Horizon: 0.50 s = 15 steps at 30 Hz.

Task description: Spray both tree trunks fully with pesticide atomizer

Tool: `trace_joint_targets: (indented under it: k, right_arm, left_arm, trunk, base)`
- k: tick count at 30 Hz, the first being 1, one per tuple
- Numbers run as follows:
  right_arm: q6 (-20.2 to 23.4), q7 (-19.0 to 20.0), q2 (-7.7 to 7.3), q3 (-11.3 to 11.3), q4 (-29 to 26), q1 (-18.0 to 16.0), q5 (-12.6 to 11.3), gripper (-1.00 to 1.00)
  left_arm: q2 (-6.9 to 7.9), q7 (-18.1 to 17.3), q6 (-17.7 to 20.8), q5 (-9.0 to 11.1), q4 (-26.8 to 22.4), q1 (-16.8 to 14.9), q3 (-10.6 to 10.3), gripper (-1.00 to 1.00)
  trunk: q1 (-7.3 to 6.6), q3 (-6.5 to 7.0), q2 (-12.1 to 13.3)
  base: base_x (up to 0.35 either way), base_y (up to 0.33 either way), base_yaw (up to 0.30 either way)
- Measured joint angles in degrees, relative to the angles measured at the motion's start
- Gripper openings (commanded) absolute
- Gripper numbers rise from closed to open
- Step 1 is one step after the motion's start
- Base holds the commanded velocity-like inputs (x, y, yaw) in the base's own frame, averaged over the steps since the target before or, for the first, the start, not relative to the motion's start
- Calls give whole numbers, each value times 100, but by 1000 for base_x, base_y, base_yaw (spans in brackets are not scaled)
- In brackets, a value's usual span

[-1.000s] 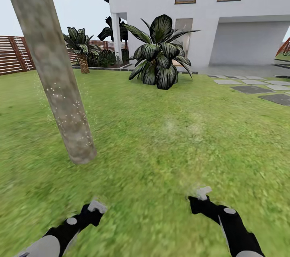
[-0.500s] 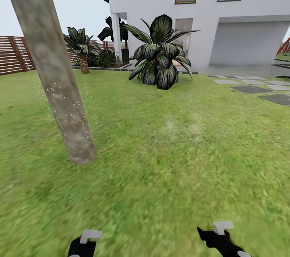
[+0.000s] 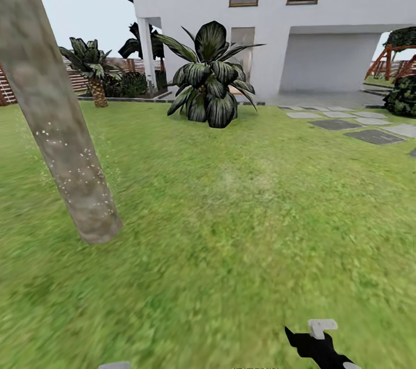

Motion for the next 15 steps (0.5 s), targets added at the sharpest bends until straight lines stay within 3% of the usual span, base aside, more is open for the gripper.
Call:
trace_joint_targets:
  k: [9,15]
  right_arm:
    - [-5,-10,0,3,12,0,0,100]
    - [-10,-19,-1,-3,40,7,-2,100]
  left_arm:
    - [8,5,-61,-2,5,9,-9,-100]
    - [-4,-1,-62,-4,5,13,-41,-100]
  trunk:
    - [0,0,0]
    - [-1,0,0]
  base:
    - [10,13,-269]
    - [89,258,-270]
